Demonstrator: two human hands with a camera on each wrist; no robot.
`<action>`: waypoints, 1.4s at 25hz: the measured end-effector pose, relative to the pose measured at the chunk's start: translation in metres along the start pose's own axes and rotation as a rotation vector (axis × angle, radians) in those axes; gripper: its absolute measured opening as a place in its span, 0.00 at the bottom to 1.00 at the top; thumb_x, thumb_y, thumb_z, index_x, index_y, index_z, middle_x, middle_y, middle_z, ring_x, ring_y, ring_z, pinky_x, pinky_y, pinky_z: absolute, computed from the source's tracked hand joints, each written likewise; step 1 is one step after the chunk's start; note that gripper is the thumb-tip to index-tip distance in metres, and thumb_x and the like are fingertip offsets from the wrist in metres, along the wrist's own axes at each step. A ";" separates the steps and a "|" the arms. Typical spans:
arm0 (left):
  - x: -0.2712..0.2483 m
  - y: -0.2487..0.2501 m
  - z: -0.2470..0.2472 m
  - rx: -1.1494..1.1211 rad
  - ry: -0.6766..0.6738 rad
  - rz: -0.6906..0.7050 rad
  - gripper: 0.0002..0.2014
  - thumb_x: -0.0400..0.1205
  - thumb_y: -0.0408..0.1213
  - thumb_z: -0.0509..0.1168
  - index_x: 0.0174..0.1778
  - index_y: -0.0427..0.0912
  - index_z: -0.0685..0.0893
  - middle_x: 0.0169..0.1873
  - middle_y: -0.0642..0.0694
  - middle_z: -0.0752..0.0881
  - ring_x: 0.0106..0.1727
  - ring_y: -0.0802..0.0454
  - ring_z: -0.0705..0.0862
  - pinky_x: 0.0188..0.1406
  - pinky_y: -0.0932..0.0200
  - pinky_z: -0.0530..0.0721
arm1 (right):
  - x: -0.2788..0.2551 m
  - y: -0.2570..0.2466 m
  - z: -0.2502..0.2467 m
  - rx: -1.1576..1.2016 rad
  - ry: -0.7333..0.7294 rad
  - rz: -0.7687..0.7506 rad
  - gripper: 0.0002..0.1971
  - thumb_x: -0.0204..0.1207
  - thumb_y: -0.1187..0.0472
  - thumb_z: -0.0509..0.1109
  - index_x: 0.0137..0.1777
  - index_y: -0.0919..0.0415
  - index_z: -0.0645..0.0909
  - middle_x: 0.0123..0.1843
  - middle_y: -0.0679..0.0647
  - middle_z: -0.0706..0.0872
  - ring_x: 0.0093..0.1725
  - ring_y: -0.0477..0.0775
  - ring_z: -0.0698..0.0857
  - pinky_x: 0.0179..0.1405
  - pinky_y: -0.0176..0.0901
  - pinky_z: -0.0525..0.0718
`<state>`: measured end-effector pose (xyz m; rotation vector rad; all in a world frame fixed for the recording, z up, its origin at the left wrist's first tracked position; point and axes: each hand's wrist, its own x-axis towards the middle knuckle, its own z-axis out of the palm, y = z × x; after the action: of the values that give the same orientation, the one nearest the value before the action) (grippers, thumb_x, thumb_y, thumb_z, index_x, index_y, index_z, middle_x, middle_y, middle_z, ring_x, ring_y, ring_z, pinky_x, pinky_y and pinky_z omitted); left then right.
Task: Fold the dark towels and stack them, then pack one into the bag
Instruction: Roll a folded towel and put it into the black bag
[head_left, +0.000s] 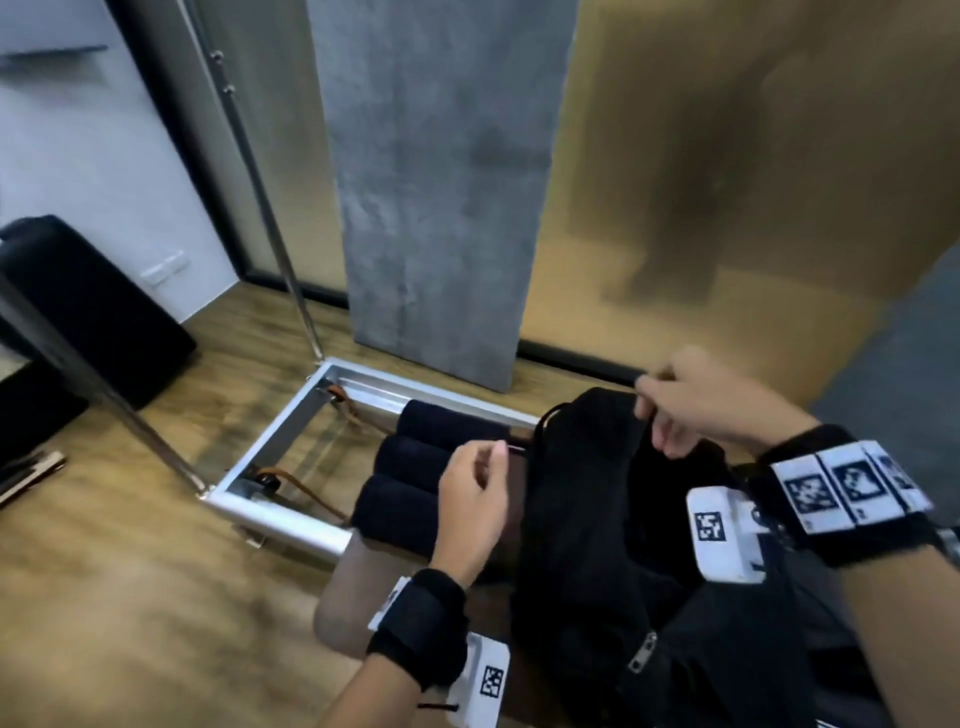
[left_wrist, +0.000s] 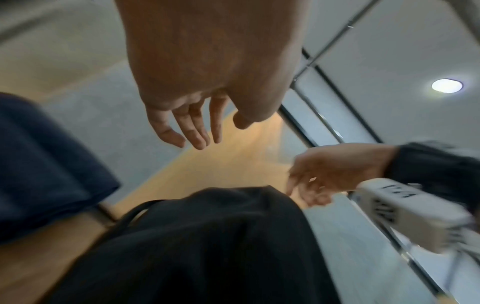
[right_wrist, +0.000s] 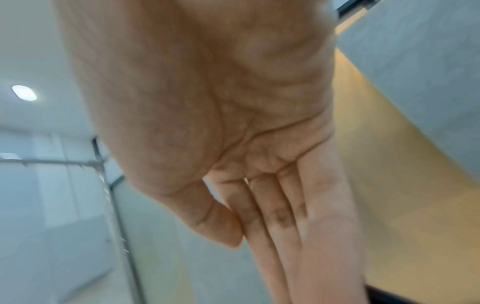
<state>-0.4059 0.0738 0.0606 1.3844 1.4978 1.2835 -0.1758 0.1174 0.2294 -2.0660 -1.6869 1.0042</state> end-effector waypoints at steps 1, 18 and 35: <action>0.000 -0.019 -0.014 0.012 0.088 -0.097 0.11 0.91 0.45 0.65 0.46 0.49 0.88 0.42 0.50 0.89 0.47 0.56 0.88 0.48 0.62 0.81 | 0.000 -0.012 0.015 0.067 0.024 -0.091 0.16 0.86 0.65 0.61 0.42 0.72 0.85 0.27 0.65 0.90 0.22 0.60 0.89 0.22 0.44 0.88; -0.034 -0.130 -0.063 -0.299 0.131 -0.771 0.27 0.89 0.55 0.67 0.77 0.39 0.77 0.63 0.39 0.90 0.63 0.41 0.90 0.69 0.36 0.87 | 0.030 -0.021 0.296 -0.480 -0.243 -0.264 0.23 0.69 0.43 0.80 0.55 0.58 0.82 0.54 0.54 0.87 0.55 0.58 0.87 0.56 0.55 0.85; 0.021 0.101 0.020 -0.784 -0.227 -0.454 0.34 0.78 0.67 0.73 0.74 0.48 0.85 0.64 0.37 0.92 0.63 0.41 0.93 0.52 0.49 0.93 | -0.036 -0.032 0.070 0.645 -0.124 -0.232 0.22 0.83 0.40 0.71 0.69 0.52 0.86 0.61 0.51 0.94 0.61 0.51 0.92 0.69 0.58 0.88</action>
<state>-0.3637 0.0916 0.1548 0.6055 0.9115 1.1751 -0.2486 0.0787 0.2110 -1.3886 -1.3629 1.3869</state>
